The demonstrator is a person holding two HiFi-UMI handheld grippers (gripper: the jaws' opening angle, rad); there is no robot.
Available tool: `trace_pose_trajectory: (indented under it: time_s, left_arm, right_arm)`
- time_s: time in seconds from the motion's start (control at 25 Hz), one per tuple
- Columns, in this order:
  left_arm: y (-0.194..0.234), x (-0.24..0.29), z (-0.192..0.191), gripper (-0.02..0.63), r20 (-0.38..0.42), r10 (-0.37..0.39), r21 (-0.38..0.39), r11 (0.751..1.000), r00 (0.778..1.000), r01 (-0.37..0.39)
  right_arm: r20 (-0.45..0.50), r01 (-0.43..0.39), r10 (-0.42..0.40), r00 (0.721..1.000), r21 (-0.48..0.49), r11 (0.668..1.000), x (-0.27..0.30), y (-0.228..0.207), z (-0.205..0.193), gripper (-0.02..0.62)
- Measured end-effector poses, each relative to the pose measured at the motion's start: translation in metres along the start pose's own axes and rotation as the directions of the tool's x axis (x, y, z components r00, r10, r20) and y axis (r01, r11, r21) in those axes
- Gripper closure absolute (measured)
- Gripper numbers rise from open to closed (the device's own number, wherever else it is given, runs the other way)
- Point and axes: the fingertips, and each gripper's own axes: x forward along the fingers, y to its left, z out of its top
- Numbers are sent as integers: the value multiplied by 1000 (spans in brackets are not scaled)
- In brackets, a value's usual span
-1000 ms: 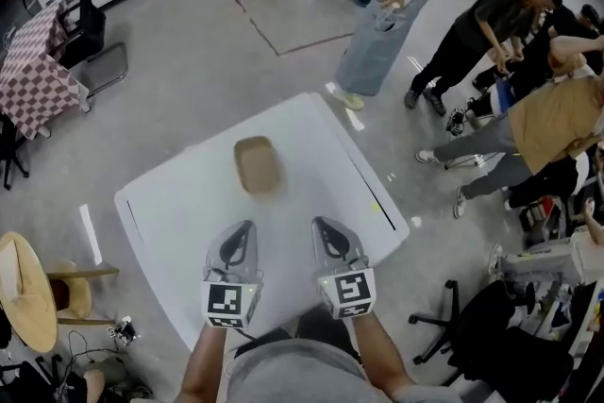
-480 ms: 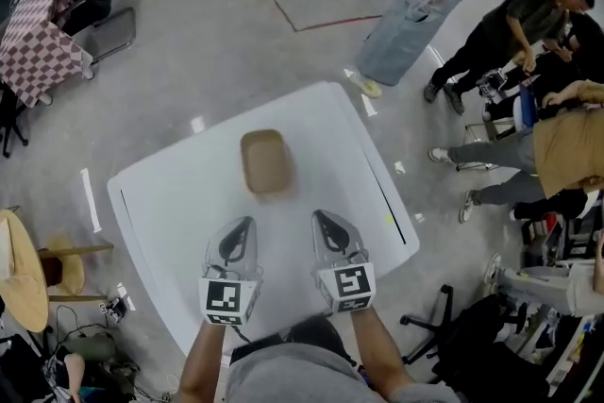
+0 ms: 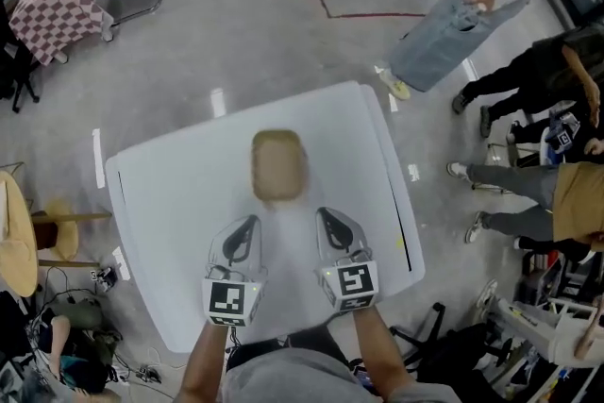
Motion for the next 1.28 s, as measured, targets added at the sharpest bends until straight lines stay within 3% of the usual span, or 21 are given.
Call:
trace_pose_trajectory:
  time_s: [0.2,0.4,0.6,0.8,1.08,1.28]
  left_arm:
    - [6,23,-15,595,-28,26,-3,1000,999,-26]
    - [16,33,-22,595,-43,61,-8,998,997,-61]
    - [14,35,-30,595,-66,72,-18,997,995,-73]
    - [11,40,-34,595,-80,83,-20,996,993,-85]
    - [13,50,-43,595,-106,99,-13,995,989,-101]
    - [17,52,-48,595,-118,114,-15,993,986,-116]
  right_arm:
    - [-19,-14,14,1000,13,1000,26,-17,-10,592]
    - [-39,-52,56,998,96,994,43,-27,-13,589]
    - [-71,-105,123,990,215,971,57,-32,-22,476]
    - [-76,-183,224,972,354,917,68,-35,-32,369]
    - [-48,-242,307,951,506,828,88,-37,-41,307]
    - [-42,-263,335,941,532,805,94,-35,-43,305]
